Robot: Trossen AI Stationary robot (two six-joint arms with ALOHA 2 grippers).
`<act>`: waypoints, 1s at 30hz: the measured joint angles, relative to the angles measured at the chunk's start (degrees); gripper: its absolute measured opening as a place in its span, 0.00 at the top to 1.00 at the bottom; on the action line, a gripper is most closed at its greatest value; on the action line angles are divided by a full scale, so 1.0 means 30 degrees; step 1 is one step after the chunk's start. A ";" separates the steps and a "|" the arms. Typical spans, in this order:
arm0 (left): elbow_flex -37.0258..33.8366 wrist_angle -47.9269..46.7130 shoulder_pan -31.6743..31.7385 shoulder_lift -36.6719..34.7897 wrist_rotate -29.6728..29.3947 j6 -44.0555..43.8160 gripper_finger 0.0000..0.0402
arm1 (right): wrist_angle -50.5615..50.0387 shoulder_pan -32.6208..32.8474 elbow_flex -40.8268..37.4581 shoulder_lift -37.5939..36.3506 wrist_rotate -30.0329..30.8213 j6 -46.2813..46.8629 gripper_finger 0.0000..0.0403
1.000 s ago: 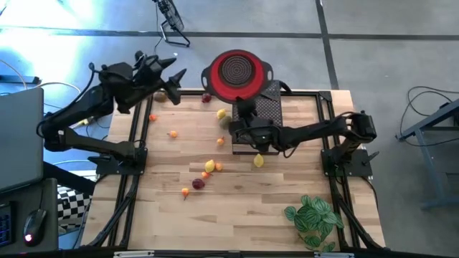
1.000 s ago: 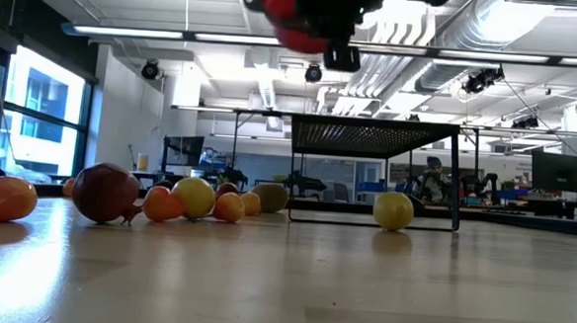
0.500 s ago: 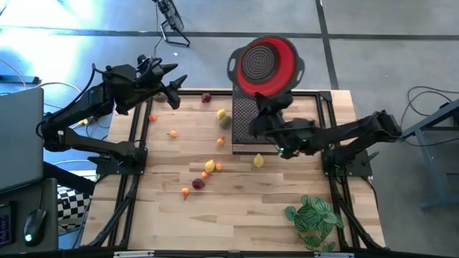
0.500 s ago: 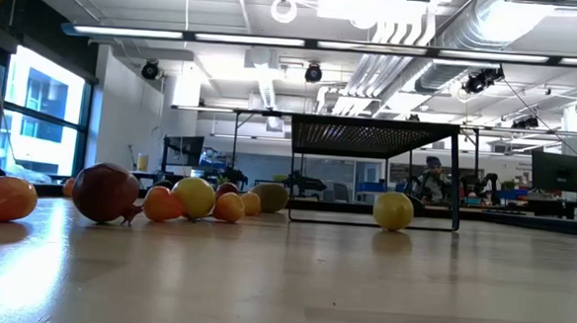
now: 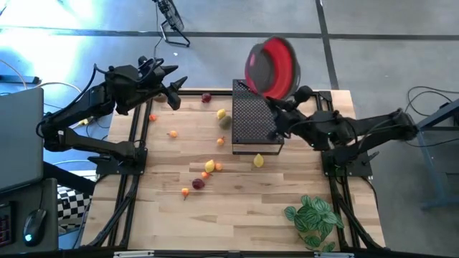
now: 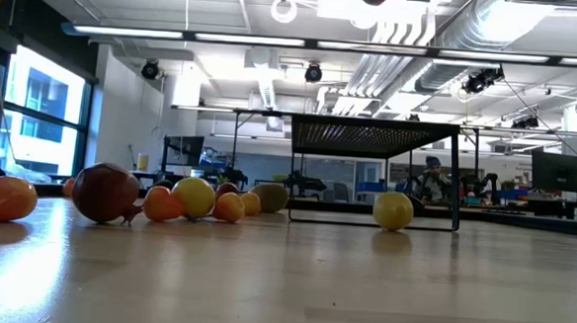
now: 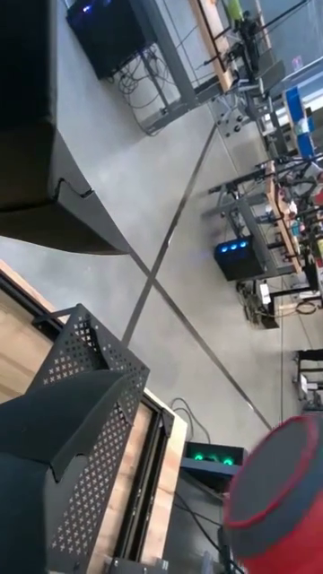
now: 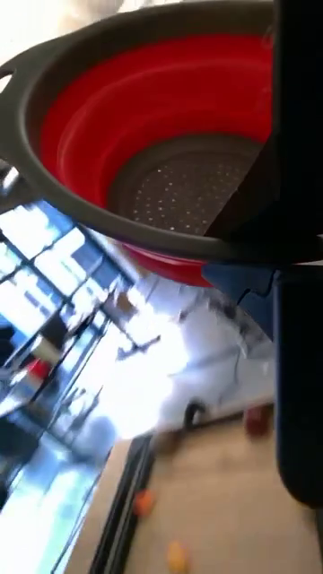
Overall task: Pick & Place Fruit
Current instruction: Put the red strainer bowl on the shelf
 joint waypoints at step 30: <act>0.0000 -0.0517 -0.0007 0.0000 0.0022 -0.0138 0.46 | -1.7126 -0.3948 0.6164 0.6702 -0.7229 1.0213 0.97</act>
